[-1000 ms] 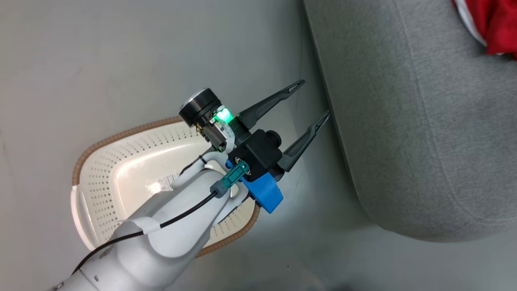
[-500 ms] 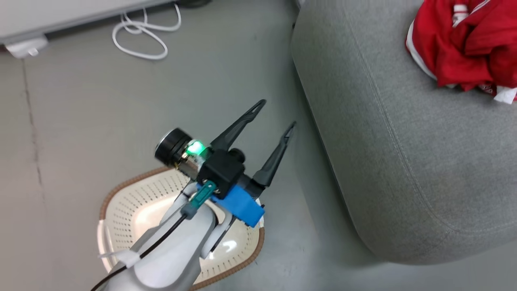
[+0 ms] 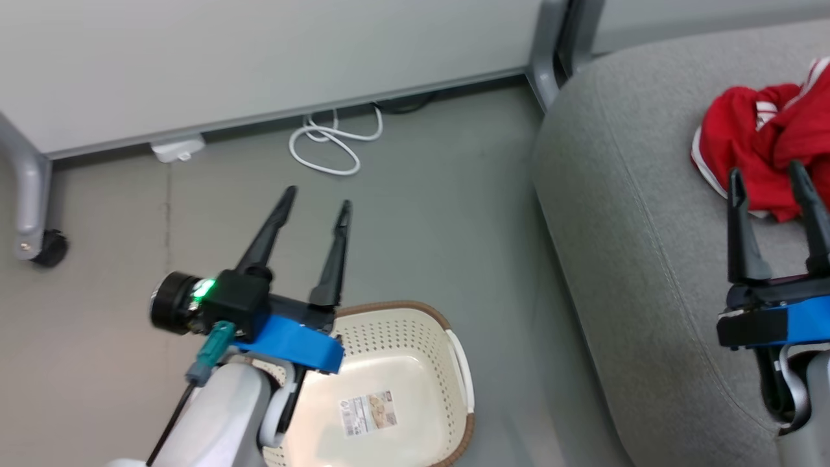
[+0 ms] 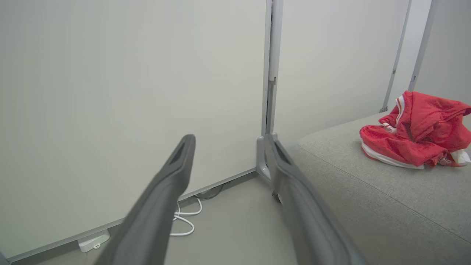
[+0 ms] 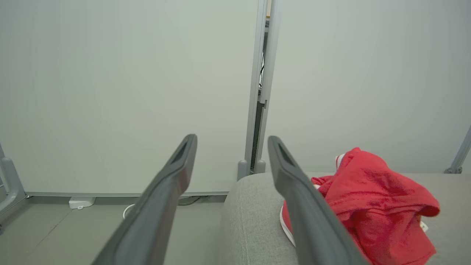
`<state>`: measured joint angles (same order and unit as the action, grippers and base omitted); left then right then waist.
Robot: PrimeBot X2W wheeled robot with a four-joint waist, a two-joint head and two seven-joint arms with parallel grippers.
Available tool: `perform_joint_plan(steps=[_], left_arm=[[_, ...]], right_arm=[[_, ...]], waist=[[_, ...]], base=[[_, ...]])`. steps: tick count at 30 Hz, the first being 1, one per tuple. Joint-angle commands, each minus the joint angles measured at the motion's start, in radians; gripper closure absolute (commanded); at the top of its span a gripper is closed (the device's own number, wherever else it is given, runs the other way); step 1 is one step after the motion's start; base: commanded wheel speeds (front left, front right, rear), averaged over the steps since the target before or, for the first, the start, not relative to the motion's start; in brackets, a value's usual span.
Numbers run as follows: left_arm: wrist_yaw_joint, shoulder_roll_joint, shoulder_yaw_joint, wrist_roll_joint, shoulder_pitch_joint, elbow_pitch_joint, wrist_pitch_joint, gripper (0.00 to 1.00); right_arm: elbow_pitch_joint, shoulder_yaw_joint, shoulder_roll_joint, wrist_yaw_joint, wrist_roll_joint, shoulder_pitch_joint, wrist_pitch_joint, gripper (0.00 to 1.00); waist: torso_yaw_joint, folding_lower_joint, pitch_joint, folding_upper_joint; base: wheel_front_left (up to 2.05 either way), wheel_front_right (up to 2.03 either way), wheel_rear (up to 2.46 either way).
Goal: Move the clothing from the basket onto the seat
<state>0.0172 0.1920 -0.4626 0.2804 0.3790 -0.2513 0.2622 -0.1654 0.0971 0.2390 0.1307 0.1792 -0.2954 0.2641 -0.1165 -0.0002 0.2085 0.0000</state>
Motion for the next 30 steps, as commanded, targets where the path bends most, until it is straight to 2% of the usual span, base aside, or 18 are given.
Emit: perform_joint_plan(steps=[1,12,30], left_arm=[[0.005,0.001,0.041,-0.010,-0.029,0.007,0.004,0.00],[-0.027,-0.026,0.205,-0.053,-0.151,0.017,0.003,0.00],[-0.054,-0.069,0.323,-0.102,-0.293,0.019,0.003,0.00]], right_arm=[[0.010,-0.015,-0.010,0.000,0.003,0.025,0.000,0.00],[0.032,-0.066,-0.077,0.000,-0.001,0.130,0.000,0.00],[0.033,-0.050,-0.139,0.000,-0.015,0.273,0.000,0.00]], waist=[[0.047,0.0002,-0.047,0.0000],[0.096,0.0002,-0.132,0.0000],[0.117,0.0002,-0.200,0.0000]], base=[[0.00,0.00,0.00],[0.00,0.00,0.00],[0.00,0.00,0.00]])
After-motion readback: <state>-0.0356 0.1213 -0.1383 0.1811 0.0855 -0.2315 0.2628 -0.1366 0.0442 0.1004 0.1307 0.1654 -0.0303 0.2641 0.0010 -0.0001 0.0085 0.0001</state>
